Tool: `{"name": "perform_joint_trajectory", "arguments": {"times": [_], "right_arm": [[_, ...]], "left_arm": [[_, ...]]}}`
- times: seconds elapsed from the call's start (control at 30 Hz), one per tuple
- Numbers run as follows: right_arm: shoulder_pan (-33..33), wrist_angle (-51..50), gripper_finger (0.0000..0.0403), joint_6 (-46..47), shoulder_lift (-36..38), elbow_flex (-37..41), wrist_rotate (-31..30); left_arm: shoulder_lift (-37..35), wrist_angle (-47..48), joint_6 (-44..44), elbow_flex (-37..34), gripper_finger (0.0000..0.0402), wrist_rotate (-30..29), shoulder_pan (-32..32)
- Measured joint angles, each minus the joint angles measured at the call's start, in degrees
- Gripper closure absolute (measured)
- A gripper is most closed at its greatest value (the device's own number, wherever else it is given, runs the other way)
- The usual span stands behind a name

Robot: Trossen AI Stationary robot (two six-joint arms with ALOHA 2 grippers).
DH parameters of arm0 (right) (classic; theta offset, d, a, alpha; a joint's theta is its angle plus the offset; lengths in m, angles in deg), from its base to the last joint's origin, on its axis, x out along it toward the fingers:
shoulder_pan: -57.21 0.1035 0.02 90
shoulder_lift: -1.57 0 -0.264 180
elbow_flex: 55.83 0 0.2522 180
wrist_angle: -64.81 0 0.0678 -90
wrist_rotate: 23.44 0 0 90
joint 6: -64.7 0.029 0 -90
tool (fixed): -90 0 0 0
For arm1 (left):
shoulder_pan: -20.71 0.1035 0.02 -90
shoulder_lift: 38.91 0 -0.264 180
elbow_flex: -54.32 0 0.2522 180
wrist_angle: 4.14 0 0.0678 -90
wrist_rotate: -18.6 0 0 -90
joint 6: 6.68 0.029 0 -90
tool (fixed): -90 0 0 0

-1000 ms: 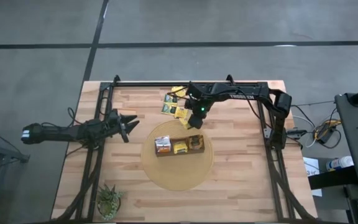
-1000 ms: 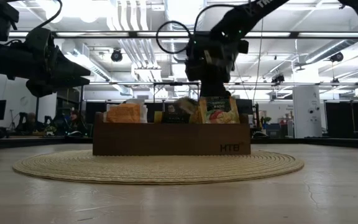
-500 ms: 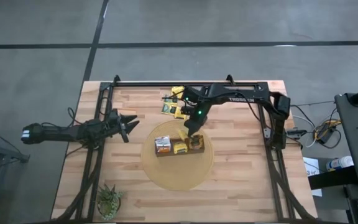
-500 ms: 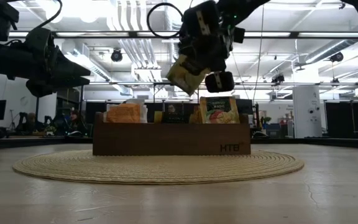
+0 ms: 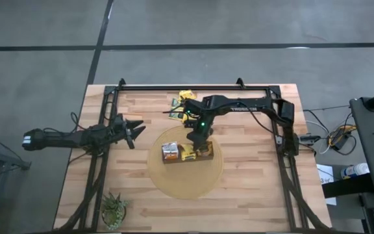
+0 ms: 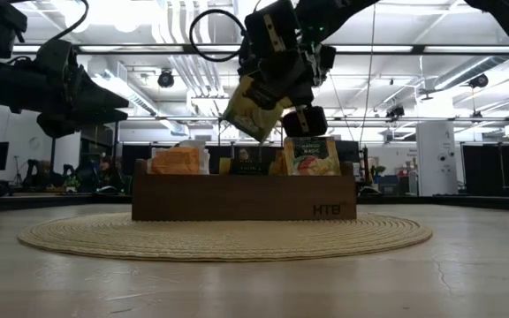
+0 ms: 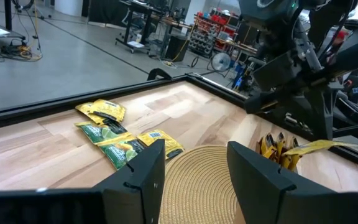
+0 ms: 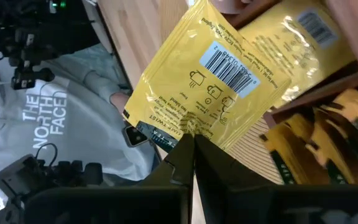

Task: Pick & Place Tea
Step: Put the yellow tea bag into the wooden organizer

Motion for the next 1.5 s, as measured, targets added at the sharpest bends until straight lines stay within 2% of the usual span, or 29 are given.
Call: {"name": "perform_joint_trajectory", "arguments": {"times": [0.3,0.5,0.8,1.2,1.5], "right_arm": [[0.6,0.1,0.0394,-0.2,-0.1,-0.2,0.6],[1.4,0.1,0.0394,-5.8,-0.1,-0.2,3.9],[1.5,0.2,0.0391,-8.6,-0.1,0.0,1.5],[1.5,0.3,0.0291,-8.5,-0.1,0.0,-1.2],[4.3,4.2,0.0262,-12.5,-0.1,-0.8,-1.4]], "left_arm": [[0.0,0.0,0.0,0.0,0.0235,0.0,0.0],[0.0,0.0,0.0,0.0,0.0235,0.0,0.0],[0.0,0.0,0.0,0.0,0.0235,0.0,0.0],[0.0,0.0,0.0,0.0,0.0235,0.0,0.0],[0.0,0.0,0.0,0.0,0.0235,0.0,0.0]]}}
